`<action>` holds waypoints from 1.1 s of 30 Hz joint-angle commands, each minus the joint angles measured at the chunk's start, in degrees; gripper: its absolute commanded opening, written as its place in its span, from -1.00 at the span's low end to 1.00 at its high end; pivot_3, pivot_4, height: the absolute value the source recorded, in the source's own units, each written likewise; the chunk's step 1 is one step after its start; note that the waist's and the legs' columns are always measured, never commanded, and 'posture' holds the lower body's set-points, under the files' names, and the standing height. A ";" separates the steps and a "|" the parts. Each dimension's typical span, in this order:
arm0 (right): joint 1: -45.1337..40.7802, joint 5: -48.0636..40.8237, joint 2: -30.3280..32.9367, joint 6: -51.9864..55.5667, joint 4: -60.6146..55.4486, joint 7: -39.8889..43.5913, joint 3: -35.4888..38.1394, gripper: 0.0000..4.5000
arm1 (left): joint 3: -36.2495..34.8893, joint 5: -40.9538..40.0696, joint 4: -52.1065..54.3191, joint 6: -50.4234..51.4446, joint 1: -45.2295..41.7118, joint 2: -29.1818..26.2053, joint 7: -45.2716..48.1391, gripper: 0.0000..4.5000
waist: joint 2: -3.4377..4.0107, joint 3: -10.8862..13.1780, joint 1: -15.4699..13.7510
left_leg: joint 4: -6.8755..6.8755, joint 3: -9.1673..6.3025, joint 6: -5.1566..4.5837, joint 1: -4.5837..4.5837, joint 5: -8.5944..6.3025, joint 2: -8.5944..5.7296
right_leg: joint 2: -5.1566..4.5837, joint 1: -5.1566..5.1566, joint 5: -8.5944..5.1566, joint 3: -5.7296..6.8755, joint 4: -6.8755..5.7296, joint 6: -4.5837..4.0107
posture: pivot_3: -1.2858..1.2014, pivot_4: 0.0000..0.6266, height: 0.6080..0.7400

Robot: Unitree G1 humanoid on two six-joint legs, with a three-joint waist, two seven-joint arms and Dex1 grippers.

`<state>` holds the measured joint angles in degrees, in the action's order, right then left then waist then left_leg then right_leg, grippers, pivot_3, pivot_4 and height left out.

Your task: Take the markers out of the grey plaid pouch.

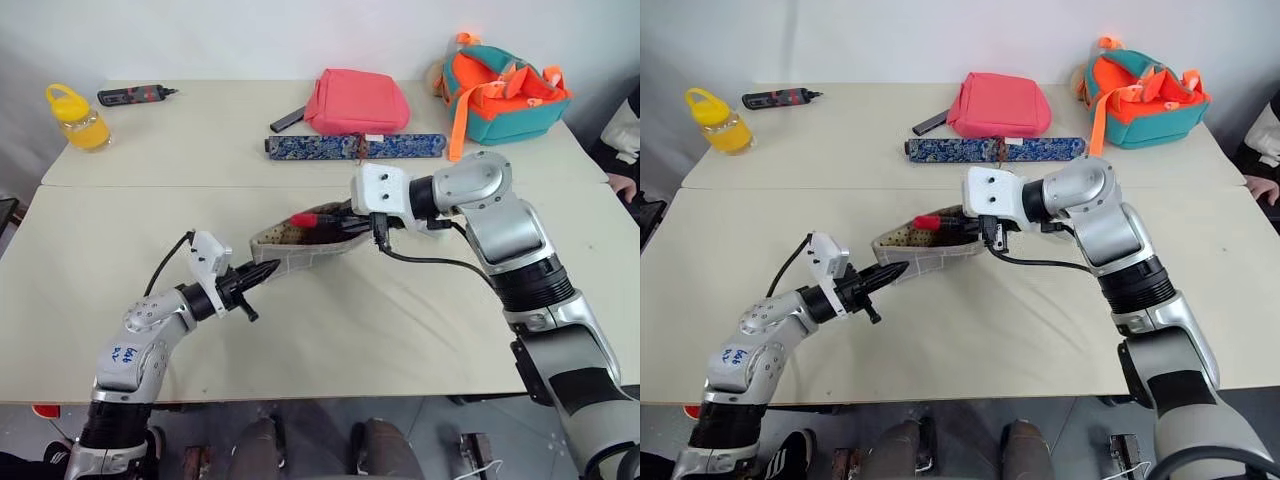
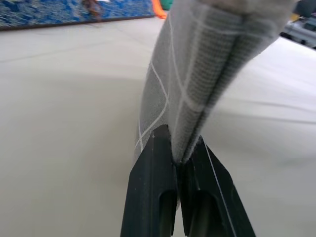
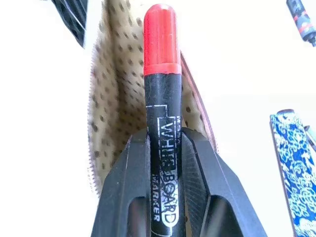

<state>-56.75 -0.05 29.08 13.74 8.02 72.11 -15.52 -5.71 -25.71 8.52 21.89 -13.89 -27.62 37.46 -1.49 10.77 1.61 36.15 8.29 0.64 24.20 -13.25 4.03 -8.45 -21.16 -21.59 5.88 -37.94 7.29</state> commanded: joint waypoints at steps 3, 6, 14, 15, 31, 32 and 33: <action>-1.87 -7.89 -3.64 0.65 -3.70 -4.50 6.69 -0.78 | -4.89 5.08 -3.84 -9.41 -2.04 -4.54 -0.20 -1.00 | 0.00 0.00 0.37 | -0.03 0.05 0.00 0.00 0.00 0.02 | 0.01 -0.09 0.00 -0.02 -0.03 0.00 | 0.03 -0.52 1.00; -3.22 -12.93 -7.17 2.52 -5.64 -7.46 9.97 -0.78 | -8.30 6.26 -6.69 -12.58 -2.98 -6.36 -1.92 -1.00 | 0.00 0.00 0.53 | -0.09 0.10 0.01 0.00 0.01 0.04 | 0.01 -0.17 0.00 -0.04 -0.07 0.00 | 0.03 -0.52 1.00; 2.73 0.98 2.02 -6.67 2.39 -11.19 2.59 -0.78 | -14.54 20.37 -12.74 -30.48 -0.42 -14.17 -10.18 -1.00 | -0.16 -0.05 -0.16 | -0.08 0.14 -0.02 0.10 -0.05 -0.07 | -0.09 -0.16 0.01 0.06 -0.01 0.02 | 0.03 -0.52 1.00; 5.00 2.77 3.94 -7.14 3.07 -11.82 1.74 -0.78 | -15.15 23.65 -12.78 -32.68 1.42 -15.93 -11.66 -1.00 | -0.19 -0.04 -0.12 | -0.08 0.16 -0.04 0.10 -0.06 -0.10 | -0.12 -0.12 0.02 0.09 0.03 0.04 | 0.03 -0.52 1.00; 19.08 8.48 9.75 -2.22 3.34 -17.04 1.83 -0.19 | -13.12 32.03 -8.73 -34.29 13.80 -11.39 -19.04 -0.75 | -0.07 0.05 0.33 | 0.02 0.25 -0.01 0.10 -0.11 0.08 | -0.10 -0.25 0.06 0.05 -0.04 0.03 | 0.03 -0.52 1.00; 19.03 8.04 9.28 -1.64 2.89 -17.25 2.13 -0.05 | -13.19 30.31 -8.09 -33.48 13.54 -10.71 -18.20 -0.66 | -0.09 0.04 0.25 | 0.02 0.26 -0.01 0.10 -0.12 0.09 | -0.10 -0.26 0.06 0.04 -0.04 0.03 | 0.03 -0.52 1.00; 18.79 7.39 8.76 -1.11 2.39 -17.15 2.49 0.11 | -13.24 29.39 -7.57 -33.28 13.34 -10.55 -17.68 -0.52 | -0.09 0.03 0.16 | 0.01 0.24 -0.01 0.10 -0.12 0.11 | -0.09 -0.27 0.07 0.07 -0.06 0.02 | 0.03 -0.52 1.00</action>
<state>-38.22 8.59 38.00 11.54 11.53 54.29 -13.53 -17.93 6.41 -2.27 -11.43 0.00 -38.14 18.98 -1.59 10.80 1.77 36.15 8.53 0.63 24.30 -13.36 4.15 -8.53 -21.43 -21.52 5.96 -38.00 7.30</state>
